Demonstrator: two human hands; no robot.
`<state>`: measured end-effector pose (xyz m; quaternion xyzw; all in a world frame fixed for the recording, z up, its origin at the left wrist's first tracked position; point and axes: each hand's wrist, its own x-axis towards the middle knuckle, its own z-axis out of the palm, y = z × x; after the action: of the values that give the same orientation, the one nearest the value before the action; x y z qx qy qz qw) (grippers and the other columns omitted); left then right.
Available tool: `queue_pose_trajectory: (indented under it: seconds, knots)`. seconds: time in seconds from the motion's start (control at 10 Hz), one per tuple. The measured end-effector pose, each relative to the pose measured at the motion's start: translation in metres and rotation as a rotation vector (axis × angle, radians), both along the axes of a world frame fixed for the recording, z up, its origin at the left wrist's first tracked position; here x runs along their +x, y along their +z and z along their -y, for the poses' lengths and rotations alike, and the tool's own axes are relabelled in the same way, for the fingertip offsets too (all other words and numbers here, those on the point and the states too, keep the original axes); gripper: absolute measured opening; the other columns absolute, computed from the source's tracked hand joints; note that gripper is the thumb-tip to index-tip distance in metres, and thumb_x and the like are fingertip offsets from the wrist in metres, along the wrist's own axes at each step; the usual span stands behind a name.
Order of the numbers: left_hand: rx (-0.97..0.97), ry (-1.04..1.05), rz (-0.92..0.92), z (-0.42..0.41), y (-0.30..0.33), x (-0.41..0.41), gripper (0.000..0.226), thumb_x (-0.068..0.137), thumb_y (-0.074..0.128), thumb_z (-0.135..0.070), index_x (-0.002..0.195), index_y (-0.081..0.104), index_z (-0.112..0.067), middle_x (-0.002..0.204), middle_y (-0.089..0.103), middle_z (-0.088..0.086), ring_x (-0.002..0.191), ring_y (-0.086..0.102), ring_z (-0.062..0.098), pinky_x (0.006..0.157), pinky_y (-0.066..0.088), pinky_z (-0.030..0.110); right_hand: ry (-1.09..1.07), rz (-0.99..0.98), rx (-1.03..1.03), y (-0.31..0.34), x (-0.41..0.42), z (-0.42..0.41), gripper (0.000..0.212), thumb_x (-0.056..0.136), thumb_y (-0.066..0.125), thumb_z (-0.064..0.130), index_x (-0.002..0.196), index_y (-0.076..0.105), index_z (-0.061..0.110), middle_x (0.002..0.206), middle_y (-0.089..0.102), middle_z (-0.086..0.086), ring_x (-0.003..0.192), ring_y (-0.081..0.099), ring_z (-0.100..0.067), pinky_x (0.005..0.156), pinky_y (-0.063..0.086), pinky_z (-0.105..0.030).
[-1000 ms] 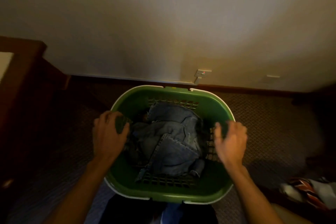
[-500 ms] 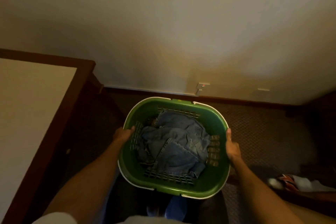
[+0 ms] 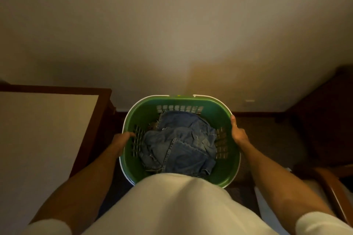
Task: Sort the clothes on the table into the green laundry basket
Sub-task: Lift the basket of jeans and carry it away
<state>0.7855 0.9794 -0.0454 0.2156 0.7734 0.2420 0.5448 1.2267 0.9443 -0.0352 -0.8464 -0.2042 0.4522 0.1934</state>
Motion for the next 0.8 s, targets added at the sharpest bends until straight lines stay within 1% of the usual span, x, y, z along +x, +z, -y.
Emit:
queue_pose_trajectory:
  seconds: [0.1, 0.2, 0.3, 0.4, 0.5, 0.6, 0.7, 0.8]
  knots:
    - [-0.013, -0.002, -0.012, 0.018, 0.018, -0.004, 0.033, 0.085, 0.070, -0.005, 0.113, 0.066, 0.010, 0.107, 0.069, 0.032, 0.086, 0.067, 0.039, 0.078, 0.057, 0.049, 0.023, 0.004, 0.028, 0.042, -0.019, 0.005, 0.121, 0.072, 0.022, 0.096, 0.144, 0.046, 0.002, 0.143, 0.050, -0.027, 0.128, 0.052, -0.044, 0.110, 0.041, -0.056]
    - [-0.035, 0.045, -0.019, 0.035, 0.026, -0.009, 0.031, 0.083, 0.071, -0.007, 0.109, 0.065, 0.008, 0.104, 0.069, 0.027, 0.089, 0.068, 0.040, 0.082, 0.058, 0.049, 0.030, -0.026, 0.026, 0.055, -0.024, 0.007, 0.132, 0.059, 0.023, 0.103, 0.143, 0.048, 0.005, 0.141, 0.052, -0.024, 0.125, 0.054, -0.042, 0.107, 0.044, -0.056]
    - [-0.096, 0.089, -0.084, 0.067, 0.015, -0.020, 0.047, 0.073, 0.076, -0.018, 0.113, 0.066, 0.005, 0.102, 0.071, 0.023, 0.092, 0.071, 0.040, 0.086, 0.060, 0.054, 0.080, -0.058, 0.010, 0.052, -0.028, 0.026, 0.117, 0.070, 0.027, 0.096, 0.143, 0.047, 0.006, 0.138, 0.054, -0.023, 0.121, 0.056, -0.040, 0.105, 0.046, -0.055]
    - [-0.154, 0.142, -0.122, 0.105, -0.023, -0.031, 0.068, 0.059, 0.075, -0.033, 0.118, 0.066, -0.002, 0.105, 0.070, 0.021, 0.093, 0.070, 0.039, 0.086, 0.061, 0.053, 0.120, -0.064, -0.031, 0.043, -0.026, 0.034, 0.119, 0.067, 0.037, 0.096, 0.143, 0.046, 0.005, 0.134, 0.056, -0.023, 0.116, 0.059, -0.041, 0.100, 0.049, -0.055]
    - [-0.200, 0.243, -0.176, 0.145, -0.024, -0.024, 0.072, 0.057, 0.074, -0.036, 0.119, 0.063, -0.001, 0.109, 0.069, 0.021, 0.098, 0.068, 0.040, 0.086, 0.060, 0.053, 0.213, -0.057, -0.089, 0.033, -0.027, 0.030, 0.116, 0.071, 0.040, 0.094, 0.143, 0.046, 0.003, 0.135, 0.057, -0.024, 0.114, 0.060, -0.041, 0.097, 0.052, -0.052]
    - [-0.233, 0.373, -0.165, 0.198, -0.014, -0.011, 0.072, 0.057, 0.075, -0.037, 0.118, 0.065, 0.000, 0.107, 0.071, 0.019, 0.094, 0.071, 0.039, 0.083, 0.061, 0.053, 0.337, -0.052, -0.105, 0.030, -0.034, 0.021, 0.126, 0.061, 0.040, 0.099, 0.143, 0.047, 0.004, 0.137, 0.056, -0.021, 0.114, 0.061, -0.040, 0.098, 0.052, -0.052]
    - [-0.292, 0.566, -0.098, 0.273, -0.015, 0.012, 0.056, 0.066, 0.077, -0.031, 0.112, 0.066, -0.001, 0.101, 0.073, 0.017, 0.088, 0.073, 0.037, 0.080, 0.062, 0.054, 0.532, -0.037, -0.109, 0.038, -0.057, 0.013, 0.122, 0.068, 0.038, 0.097, 0.147, 0.041, 0.005, 0.145, 0.049, -0.020, 0.125, 0.053, -0.042, 0.104, 0.044, -0.051]
    - [-0.328, 0.751, -0.021, 0.354, -0.052, 0.022, 0.053, 0.061, 0.077, -0.041, 0.105, 0.070, -0.014, 0.105, 0.074, 0.013, 0.093, 0.074, 0.035, 0.083, 0.061, 0.055, 0.736, -0.013, -0.144, 0.043, -0.089, 0.011, 0.109, 0.081, 0.038, 0.087, 0.152, 0.033, 0.005, 0.149, 0.043, -0.021, 0.133, 0.046, -0.042, 0.106, 0.038, -0.053]
